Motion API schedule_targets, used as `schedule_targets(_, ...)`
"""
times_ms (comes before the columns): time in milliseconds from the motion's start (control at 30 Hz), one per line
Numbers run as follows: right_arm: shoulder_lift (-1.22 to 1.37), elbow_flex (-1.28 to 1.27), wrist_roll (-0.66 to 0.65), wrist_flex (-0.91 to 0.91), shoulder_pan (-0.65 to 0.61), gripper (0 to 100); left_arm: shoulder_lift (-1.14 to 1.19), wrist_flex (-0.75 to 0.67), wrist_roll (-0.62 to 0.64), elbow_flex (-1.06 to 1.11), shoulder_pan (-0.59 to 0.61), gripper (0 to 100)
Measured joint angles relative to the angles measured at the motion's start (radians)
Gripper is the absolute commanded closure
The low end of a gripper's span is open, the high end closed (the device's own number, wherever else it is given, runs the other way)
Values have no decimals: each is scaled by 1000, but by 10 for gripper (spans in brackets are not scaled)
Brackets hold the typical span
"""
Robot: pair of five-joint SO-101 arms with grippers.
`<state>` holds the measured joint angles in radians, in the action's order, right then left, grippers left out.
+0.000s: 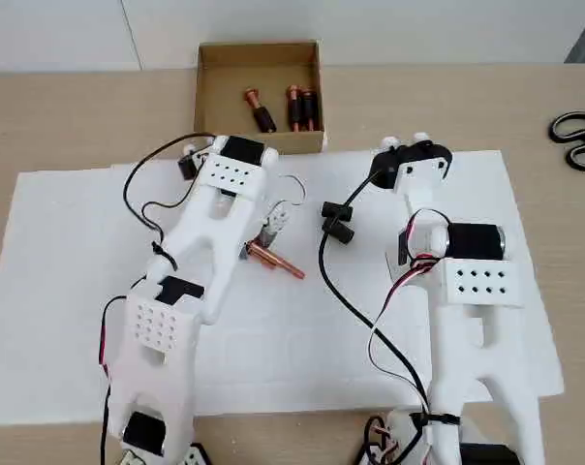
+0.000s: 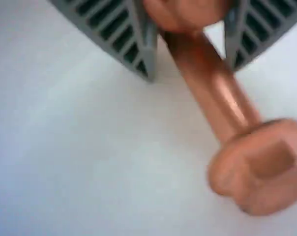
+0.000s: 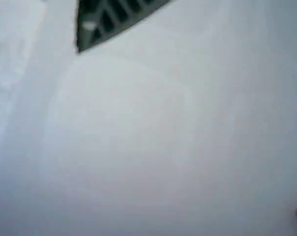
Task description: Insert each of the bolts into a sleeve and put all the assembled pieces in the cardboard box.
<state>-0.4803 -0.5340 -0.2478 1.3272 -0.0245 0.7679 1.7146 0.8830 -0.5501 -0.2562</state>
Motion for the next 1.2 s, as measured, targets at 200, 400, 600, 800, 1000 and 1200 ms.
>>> schedule_targets(200, 0, 0, 0, 2, 0, 677, 28, 2, -385, -11, 14, 925)
schedule_targets(400, 0, 0, 0, 5, 0, 677, 28, 2, -632, -12, 26, 959)
schedule_targets(600, 0, 0, 0, 5, 0, 677, 29, 2, -717, -12, 26, 994)
schedule_targets(800, 0, 0, 0, 5, 0, 677, 29, 2, -729, -12, 31, 994)
schedule_targets(1000, 0, 0, 0, 5, 0, 677, 44, 17, -730, -55, 57, 993)
schedule_targets(1200, 0, 0, 0, 5, 0, 677, 71, 25, -718, -117, 81, 994)
